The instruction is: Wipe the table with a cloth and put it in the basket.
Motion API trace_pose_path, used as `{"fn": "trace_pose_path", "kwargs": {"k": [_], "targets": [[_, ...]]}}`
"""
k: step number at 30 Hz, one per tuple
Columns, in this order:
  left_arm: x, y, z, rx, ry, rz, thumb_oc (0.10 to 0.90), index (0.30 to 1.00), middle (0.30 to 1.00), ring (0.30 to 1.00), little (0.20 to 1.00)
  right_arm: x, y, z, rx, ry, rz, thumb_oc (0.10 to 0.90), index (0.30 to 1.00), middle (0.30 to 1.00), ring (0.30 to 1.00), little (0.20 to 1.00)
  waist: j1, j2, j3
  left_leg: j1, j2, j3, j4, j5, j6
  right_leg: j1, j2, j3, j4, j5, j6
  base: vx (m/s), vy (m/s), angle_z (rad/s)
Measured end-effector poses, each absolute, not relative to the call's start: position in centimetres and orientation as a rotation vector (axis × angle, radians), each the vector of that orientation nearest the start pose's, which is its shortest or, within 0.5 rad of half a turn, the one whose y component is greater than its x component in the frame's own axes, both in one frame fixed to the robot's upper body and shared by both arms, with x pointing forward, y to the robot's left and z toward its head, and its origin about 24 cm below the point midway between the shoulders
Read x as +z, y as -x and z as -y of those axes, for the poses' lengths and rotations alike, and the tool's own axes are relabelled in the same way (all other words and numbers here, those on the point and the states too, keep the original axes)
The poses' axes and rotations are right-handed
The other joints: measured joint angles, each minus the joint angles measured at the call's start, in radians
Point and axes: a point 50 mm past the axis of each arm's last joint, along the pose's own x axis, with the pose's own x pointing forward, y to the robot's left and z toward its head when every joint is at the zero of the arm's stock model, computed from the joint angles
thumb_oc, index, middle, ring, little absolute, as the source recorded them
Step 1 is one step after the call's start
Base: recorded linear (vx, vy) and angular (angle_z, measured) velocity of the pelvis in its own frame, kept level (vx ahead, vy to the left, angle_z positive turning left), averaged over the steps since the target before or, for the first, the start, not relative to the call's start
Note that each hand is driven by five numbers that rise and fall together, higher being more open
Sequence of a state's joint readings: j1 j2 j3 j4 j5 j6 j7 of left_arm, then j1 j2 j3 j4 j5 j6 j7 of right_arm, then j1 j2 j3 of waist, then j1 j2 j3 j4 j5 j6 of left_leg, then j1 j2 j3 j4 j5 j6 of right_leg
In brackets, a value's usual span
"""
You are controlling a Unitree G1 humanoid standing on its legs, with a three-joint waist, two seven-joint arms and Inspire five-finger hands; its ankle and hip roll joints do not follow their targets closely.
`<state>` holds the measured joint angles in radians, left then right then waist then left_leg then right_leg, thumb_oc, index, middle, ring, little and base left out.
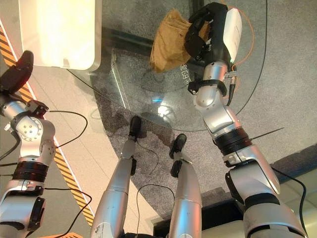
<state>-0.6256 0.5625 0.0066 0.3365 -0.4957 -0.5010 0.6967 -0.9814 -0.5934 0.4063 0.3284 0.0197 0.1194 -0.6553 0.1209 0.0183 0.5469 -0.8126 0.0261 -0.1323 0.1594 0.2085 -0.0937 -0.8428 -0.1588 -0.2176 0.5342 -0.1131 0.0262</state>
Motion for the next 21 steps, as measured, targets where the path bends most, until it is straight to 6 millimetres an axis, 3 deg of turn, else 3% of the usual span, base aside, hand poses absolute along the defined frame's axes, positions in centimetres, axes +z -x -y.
{"fn": "trace_pose_path", "kwargs": {"k": [5, 10, 21], "targets": [[23.4, -31.7, -25.0, 0.432, 0.166, 0.832, 0.8, 0.9, 0.9, 0.9, 0.9, 27.4, -36.1, 16.3, -0.387, 0.586, 0.691, 0.1, 0.3, 0.3, 0.3, 0.2, -0.001, -0.001, 0.0, 0.019, -0.001, 0.0, -0.001, -0.001, 0.001, 0.018, -0.001, 0.001, 0.0, 0.0, 0.0, 0.01, 0.002, 0.0], [22.8, -31.6, -23.1, 0.226, 0.109, 0.799, 0.8, 0.9, 0.9, 0.9, 0.9, 27.8, -35.3, 16.3, -0.369, 0.567, 0.725, 0.1, 0.3, 0.3, 0.3, 0.2, -0.005, -0.002, 0.0, 0.019, -0.002, 0.001, -0.001, -0.003, 0.004, 0.018, -0.001, 0.002, 0.0, 0.0, 0.001, 0.0, 0.0, 0.0], [22.1, -32.4, -21.9, 0.062, 0.114, 0.705, 0.8, 0.9, 0.9, 0.9, 0.9, 28.1, -35.2, 16.4, -0.356, 0.563, 0.733, 0.1, 0.3, 0.3, 0.3, 0.2, -0.014, -0.003, 0.001, 0.02, -0.002, 0.001, 0.004, -0.003, 0.004, 0.02, -0.001, 0.003, 0.002, 0.0, 0.001, 0.0, 0.0, 0.0]]}}
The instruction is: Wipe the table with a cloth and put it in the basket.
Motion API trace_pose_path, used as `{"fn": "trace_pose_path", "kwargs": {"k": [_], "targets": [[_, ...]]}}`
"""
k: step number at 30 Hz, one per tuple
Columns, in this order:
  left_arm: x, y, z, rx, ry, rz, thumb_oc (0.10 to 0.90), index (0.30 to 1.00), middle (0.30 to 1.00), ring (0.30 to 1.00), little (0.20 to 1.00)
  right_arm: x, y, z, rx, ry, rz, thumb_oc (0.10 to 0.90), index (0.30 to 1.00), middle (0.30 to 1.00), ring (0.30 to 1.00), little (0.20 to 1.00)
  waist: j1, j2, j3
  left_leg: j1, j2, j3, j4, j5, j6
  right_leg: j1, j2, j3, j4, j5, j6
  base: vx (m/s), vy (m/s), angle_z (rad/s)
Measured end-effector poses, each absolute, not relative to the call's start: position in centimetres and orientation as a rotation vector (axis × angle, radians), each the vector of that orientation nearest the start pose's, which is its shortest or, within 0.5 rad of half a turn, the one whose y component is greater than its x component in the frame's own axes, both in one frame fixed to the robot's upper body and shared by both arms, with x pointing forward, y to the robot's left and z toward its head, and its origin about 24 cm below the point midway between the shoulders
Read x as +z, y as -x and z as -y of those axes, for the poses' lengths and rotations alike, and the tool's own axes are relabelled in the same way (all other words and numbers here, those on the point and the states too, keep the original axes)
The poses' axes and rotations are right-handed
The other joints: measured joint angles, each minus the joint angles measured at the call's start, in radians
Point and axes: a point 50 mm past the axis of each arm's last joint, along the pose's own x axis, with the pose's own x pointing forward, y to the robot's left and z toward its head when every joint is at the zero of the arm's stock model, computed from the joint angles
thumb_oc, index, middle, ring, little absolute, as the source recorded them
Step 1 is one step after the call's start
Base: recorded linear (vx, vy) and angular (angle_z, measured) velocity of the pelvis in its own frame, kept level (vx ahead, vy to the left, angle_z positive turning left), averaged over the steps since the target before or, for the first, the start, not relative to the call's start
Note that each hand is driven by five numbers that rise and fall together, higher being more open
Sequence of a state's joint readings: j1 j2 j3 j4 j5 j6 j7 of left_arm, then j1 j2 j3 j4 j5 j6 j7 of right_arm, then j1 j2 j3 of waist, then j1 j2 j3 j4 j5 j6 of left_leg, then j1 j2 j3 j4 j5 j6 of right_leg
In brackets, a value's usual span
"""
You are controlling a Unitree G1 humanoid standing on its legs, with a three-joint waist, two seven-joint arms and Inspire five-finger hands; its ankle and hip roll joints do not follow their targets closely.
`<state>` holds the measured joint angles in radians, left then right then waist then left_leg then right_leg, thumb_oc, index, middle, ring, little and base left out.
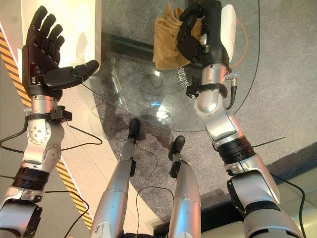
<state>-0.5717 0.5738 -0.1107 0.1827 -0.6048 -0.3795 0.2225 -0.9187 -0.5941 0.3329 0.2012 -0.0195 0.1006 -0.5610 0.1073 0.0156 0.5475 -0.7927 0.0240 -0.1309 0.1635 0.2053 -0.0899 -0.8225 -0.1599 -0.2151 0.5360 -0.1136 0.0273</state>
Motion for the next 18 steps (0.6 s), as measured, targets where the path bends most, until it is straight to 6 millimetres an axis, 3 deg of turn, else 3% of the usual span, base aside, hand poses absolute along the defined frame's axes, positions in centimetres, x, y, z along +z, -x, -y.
{"fn": "trace_pose_path", "kwargs": {"k": [11, 18], "targets": [[20.9, -33.0, -19.6, -0.084, 0.115, 0.617, 0.8, 0.9, 0.9, 0.9, 0.9, 29.8, -33.6, 15.6, -0.319, 0.541, 0.844, 0.1, 0.3, 0.3, 0.3, 0.2, -0.006, -0.009, 0.001, 0.007, -0.001, 0.0, 0.014, -0.004, 0.003, 0.013, 0.001, 0.0, 0.001, 0.003, 0.001, 0.0, 0.0, 0.0], [21.1, -33.2, -18.7, -0.119, 0.136, 0.615, 0.8, 0.9, 0.9, 0.9, 0.9, 30.2, -33.3, 15.4, -0.304, 0.527, 0.876, 0.1, 0.3, 0.3, 0.3, 0.2, -0.022, -0.039, 0.0, 0.007, -0.002, 0.0, 0.019, -0.005, 0.004, 0.015, 0.001, 0.002, 0.001, 0.005, 0.002, 0.0, 0.0, 0.0]]}}
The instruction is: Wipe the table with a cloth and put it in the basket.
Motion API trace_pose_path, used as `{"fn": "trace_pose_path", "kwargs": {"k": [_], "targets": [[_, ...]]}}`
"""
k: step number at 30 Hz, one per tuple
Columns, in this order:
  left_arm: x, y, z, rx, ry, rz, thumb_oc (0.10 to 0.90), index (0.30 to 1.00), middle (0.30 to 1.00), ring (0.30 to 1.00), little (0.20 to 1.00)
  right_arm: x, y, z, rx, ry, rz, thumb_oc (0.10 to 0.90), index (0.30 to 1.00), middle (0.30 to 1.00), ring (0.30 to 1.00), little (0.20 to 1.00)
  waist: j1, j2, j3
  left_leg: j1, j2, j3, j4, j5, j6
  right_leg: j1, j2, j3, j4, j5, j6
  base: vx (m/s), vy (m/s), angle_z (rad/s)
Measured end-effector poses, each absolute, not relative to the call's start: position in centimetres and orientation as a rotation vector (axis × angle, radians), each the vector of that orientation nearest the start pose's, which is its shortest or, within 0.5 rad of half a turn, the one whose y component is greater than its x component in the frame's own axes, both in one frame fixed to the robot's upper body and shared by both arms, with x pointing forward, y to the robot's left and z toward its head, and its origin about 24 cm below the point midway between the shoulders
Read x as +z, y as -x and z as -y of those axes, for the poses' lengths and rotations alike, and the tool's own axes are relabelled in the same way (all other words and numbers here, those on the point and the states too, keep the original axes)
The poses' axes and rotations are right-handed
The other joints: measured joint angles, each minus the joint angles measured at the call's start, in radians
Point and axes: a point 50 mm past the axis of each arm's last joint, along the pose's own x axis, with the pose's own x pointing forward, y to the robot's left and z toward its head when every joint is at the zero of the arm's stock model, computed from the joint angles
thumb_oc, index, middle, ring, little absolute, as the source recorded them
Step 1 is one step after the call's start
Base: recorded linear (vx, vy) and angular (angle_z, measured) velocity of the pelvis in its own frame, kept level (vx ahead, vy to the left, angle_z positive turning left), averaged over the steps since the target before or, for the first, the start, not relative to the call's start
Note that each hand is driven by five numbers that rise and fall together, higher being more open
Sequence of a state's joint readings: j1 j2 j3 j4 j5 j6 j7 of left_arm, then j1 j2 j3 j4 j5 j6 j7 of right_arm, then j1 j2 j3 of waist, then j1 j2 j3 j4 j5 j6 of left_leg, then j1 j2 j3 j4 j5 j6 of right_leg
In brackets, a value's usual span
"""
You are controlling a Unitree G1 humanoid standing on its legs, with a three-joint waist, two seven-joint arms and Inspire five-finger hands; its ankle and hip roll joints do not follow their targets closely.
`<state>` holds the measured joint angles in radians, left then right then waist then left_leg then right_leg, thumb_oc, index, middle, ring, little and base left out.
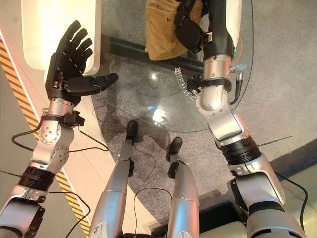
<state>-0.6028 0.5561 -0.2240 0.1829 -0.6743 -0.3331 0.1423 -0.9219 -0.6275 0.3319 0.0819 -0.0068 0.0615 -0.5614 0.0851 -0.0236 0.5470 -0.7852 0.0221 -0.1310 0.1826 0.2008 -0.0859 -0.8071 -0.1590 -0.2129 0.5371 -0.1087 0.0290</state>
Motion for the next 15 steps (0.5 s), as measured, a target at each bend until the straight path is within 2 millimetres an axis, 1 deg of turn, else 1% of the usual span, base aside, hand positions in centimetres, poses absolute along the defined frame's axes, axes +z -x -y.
{"fn": "trace_pose_path", "kwargs": {"k": [3, 8, 10, 11, 15], "targets": [[21.2, -33.2, -18.7, -0.118, 0.141, 0.619, 0.8, 0.9, 0.9, 0.9, 0.9, 30.4, -33.0, 15.2, -0.292, 0.512, 0.89, 0.1, 0.3, 0.3, 0.3, 0.2, -0.008, -0.001, 0.0, 0.0, 0.0, 0.0, 0.002, 0.0, 0.0, 0.0, 0.0, 0.001, 0.0, 0.0, 0.0, 0.0, 0.0, 0.0], [22.0, -33.5, -17.8, -0.131, 0.167, 0.642, 0.8, 0.9, 0.9, 0.9, 0.9, 30.7, -32.9, 15.0, -0.288, 0.51, 0.901, 0.1, 0.3, 0.3, 0.3, 0.2, -0.012, -0.001, 0.0, 0.0, 0.0, 0.001, 0.009, -0.002, 0.001, 0.003, 0.001, 0.002, 0.0, 0.002, 0.0, 0.0, 0.0, 0.0], [22.7, -33.7, -16.8, -0.154, 0.169, 0.658, 0.8, 0.9, 0.9, 0.9, 0.9, 30.9, -32.9, 14.9, -0.286, 0.509, 0.907, 0.1, 0.3, 0.3, 0.3, 0.2, -0.013, -0.001, 0.0, 0.0, 0.0, 0.003, 0.011, -0.003, 0.002, 0.003, 0.001, 0.004, 0.0, 0.005, 0.0, 0.0, 0.0, 0.0], [22.9, -33.8, -16.6, -0.161, 0.169, 0.663, 0.8, 0.9, 0.9, 0.9, 0.9, 30.9, -32.9, 14.9, -0.285, 0.509, 0.908, 0.1, 0.3, 0.3, 0.3, 0.2, -0.015, -0.002, 0.0, 0.0, 0.0, 0.003, 0.011, -0.003, 0.002, 0.003, 0.001, 0.004, 0.0, 0.006, 0.001, 0.0, 0.0, 0.0], [23.5, -33.9, -16.3, -0.164, 0.176, 0.681, 0.8, 0.9, 0.9, 0.9, 0.9, 30.7, -32.9, 14.5, -0.262, 0.5, 0.901, 0.1, 0.3, 0.3, 0.3, 0.2, -0.031, -0.015, -0.001, 0.002, 0.0, 0.01, 0.011, -0.004, 0.004, 0.002, 0.001, 0.011, -0.002, 0.008, 0.002, -0.01, 0.012, -0.02]]}}
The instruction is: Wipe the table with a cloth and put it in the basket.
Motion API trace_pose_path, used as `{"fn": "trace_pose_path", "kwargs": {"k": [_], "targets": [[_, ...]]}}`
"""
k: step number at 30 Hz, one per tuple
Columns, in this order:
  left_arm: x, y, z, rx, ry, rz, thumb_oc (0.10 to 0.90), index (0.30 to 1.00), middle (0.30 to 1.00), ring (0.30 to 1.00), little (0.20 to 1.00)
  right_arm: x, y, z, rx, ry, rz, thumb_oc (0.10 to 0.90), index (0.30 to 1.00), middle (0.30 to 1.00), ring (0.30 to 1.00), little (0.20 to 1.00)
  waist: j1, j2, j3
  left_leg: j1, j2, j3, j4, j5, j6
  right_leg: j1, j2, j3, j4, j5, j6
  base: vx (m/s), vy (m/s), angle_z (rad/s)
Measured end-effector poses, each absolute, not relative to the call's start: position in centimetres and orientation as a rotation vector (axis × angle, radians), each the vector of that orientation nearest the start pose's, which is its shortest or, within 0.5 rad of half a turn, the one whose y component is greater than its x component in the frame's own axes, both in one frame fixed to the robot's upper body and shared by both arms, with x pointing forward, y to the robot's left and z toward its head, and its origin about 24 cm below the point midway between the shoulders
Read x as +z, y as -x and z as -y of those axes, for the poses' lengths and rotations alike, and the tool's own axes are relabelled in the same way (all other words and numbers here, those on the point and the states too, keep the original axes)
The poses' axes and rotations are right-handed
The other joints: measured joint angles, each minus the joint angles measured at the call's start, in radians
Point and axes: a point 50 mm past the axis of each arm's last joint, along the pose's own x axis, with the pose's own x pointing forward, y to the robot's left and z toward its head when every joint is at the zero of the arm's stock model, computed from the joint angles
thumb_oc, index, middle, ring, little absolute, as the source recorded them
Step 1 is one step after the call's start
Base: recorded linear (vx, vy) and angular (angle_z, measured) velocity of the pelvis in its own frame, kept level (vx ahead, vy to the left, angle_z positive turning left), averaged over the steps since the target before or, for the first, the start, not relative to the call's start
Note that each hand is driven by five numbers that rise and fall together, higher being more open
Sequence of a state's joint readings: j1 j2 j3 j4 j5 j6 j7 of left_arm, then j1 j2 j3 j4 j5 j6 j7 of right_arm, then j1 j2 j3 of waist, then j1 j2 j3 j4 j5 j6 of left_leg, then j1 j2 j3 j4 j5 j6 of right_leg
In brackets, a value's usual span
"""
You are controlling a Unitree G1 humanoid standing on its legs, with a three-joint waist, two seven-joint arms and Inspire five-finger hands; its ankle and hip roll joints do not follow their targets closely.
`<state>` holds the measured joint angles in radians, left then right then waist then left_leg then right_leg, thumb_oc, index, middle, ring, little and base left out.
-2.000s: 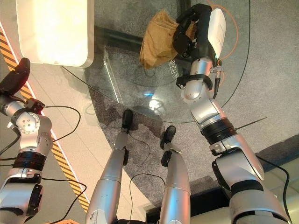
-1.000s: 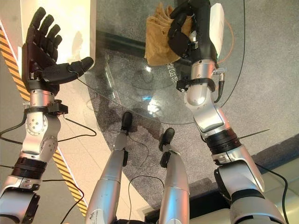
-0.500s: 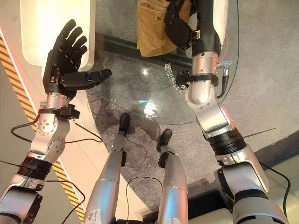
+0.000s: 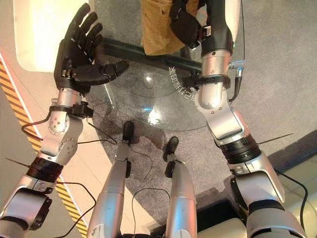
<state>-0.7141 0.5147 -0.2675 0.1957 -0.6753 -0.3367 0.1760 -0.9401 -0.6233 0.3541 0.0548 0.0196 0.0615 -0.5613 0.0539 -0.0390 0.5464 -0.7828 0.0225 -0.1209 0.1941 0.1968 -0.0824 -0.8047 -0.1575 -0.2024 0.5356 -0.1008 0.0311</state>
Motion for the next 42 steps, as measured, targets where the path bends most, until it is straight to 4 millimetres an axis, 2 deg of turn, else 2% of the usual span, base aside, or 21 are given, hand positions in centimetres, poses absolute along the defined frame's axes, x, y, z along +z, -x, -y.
{"fn": "trace_pose_path", "kwargs": {"k": [12, 19, 31, 42], "targets": [[23.4, -34.8, -14.2, -0.167, 0.23, 0.651, 0.8, 0.9, 0.9, 0.9, 0.9, 31.0, -32.4, 13.3, -0.196, 0.475, 0.922, 0.1, 0.3, 0.3, 0.3, 0.2, -0.013, -0.006, 0.0, 0.01, 0.0, 0.022, -0.002, -0.004, 0.005, 0.0, 0.001, 0.022, -0.003, 0.003, 0.005, -0.01, 0.014, -0.04], [23.4, -35.0, -13.8, -0.172, 0.241, 0.648, 0.8, 0.9, 0.9, 0.9, 0.9, 31.6, -32.2, 12.1, -0.162, 0.442, 0.944, 0.1, 0.3, 0.3, 0.3, 0.2, -0.033, -0.006, 0.0, 0.012, 0.0, 0.026, -0.002, -0.005, 0.006, 0.0, 0.001, 0.025, -0.005, 0.004, 0.005, 0.0, 0.0, 0.0], [22.6, -35.3, -12.8, -0.191, 0.238, 0.611, 0.8, 0.9, 0.9, 0.9, 0.9, 30.6, -32.4, 10.8, -0.067, 0.463, 0.905, 0.1, 0.3, 0.3, 0.3, 0.2, -0.042, -0.006, 0.0, 0.032, 0.0, 0.046, -0.006, -0.009, 0.012, 0.01, 0.002, 0.046, -0.01, 0.007, 0.009, 0.0, 0.015, -0.03], [23.4, -35.3, -12.1, -0.208, 0.249, 0.633, 0.8, 0.9, 0.9, 0.9, 0.9, 30.4, -32.5, 9.9, 0.001, 0.421, 0.881, 0.1, 0.3, 0.3, 0.3, 0.2, -0.055, -0.006, 0.0, 0.034, 0.002, 0.047, -0.015, -0.01, 0.013, 0.011, 0.004, 0.046, -0.019, 0.008, 0.01, 0.0, 0.0, 0.0]]}}
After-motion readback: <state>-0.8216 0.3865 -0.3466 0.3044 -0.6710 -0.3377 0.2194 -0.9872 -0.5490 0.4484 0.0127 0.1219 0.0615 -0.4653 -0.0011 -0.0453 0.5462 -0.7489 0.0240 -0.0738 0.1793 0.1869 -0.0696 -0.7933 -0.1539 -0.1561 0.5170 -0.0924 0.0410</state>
